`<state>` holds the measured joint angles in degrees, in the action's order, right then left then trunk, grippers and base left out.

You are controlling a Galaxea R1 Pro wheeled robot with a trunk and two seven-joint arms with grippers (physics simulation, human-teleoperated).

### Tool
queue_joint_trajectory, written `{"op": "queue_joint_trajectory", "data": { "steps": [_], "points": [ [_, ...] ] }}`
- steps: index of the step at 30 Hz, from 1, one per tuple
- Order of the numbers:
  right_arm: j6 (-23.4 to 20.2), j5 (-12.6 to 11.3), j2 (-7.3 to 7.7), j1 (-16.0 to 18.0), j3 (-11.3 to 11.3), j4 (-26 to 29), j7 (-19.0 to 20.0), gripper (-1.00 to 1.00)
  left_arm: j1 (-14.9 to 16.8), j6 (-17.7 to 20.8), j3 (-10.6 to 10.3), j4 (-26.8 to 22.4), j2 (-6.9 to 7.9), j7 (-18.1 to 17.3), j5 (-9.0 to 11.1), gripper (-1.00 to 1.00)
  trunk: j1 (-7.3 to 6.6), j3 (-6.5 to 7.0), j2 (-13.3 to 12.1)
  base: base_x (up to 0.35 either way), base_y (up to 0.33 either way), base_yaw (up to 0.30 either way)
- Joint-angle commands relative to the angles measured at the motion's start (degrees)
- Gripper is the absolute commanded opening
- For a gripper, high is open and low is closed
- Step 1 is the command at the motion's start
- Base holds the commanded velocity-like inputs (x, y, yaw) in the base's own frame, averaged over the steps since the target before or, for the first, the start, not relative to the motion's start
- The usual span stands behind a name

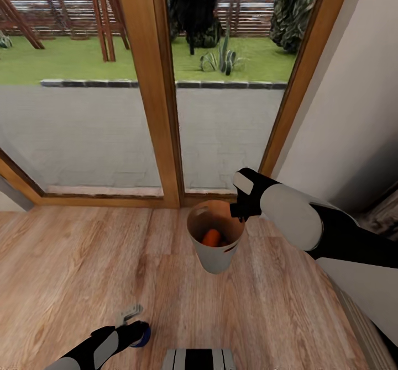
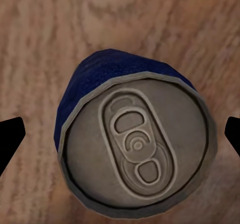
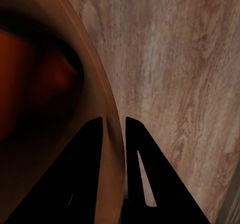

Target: Put the three can of soda from the living room inside the tash can in the kitchen.

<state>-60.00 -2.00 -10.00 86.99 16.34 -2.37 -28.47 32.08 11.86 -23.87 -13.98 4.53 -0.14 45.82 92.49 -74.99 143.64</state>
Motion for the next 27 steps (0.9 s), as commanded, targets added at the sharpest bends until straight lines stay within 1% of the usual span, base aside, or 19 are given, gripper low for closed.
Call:
{"op": "queue_joint_trajectory", "data": {
  "steps": [1, 3, 7, 10, 14, 16, 17, 27],
  "points": [
    [0.0, -0.9, 0.00, 0.0, 0.8, 0.0, 0.2, -1.00, 0.0, -0.1, 0.0, 0.0, -0.01, 0.0, 0.0, 1.00, 0.01, -0.22, 0.0, 0.000, 0.000, 0.000],
    [0.0, -0.9, 0.00, 0.0, 0.8, 0.0, 0.2, -1.00, 0.0, -0.3, -0.1, 0.0, -0.02, 0.0, 0.0, 1.00, 0.01, -0.22, 0.0, 0.000, 0.000, 0.000],
    [0.0, -0.9, 0.00, 0.0, 0.8, 0.0, 0.2, -1.00, 0.0, -1.6, -1.2, 0.0, -0.27, 0.0, 0.0, 1.00, 0.01, -0.22, 0.0, 0.000, 0.000, 0.000],
    [0.0, -0.9, 0.00, 0.0, 0.8, 0.0, 0.2, -1.00, 0.0, -2.5, -1.6, 0.0, -0.40, 0.0, -0.1, 1.00, 0.01, -0.22, 0.0, 0.000, 0.000, 0.000],
    [0.0, -0.9, 0.00, 0.0, 0.7, 0.0, 0.2, -1.00, 0.0, -3.2, -2.1, 0.0, -0.88, 0.0, 0.0, 1.00, 0.01, -0.22, 0.0, 0.000, 0.000, 0.000],
    [0.0, -0.9, 0.00, 0.0, 0.8, 0.0, 0.2, -1.00, 0.0, -3.3, -2.4, 0.0, -1.01, 0.0, 0.0, 1.00, 0.06, -0.66, 0.1, 0.000, 0.000, 0.000],
    [0.0, -0.9, 0.00, 0.0, 0.8, 0.0, 0.2, -1.00, 0.0, -3.3, -2.4, 0.0, -1.03, 0.0, 0.0, 1.00, 0.09, -0.88, 0.1, 0.000, 0.000, 0.000],
    [0.0, -0.9, 0.00, 0.0, 0.8, -0.1, 0.2, -1.00, 0.0, -3.4, -2.6, 0.0, -1.08, 0.0, 0.0, 1.00, 0.09, -0.88, 0.1, 0.000, 0.000, 0.000]
  ]
}}
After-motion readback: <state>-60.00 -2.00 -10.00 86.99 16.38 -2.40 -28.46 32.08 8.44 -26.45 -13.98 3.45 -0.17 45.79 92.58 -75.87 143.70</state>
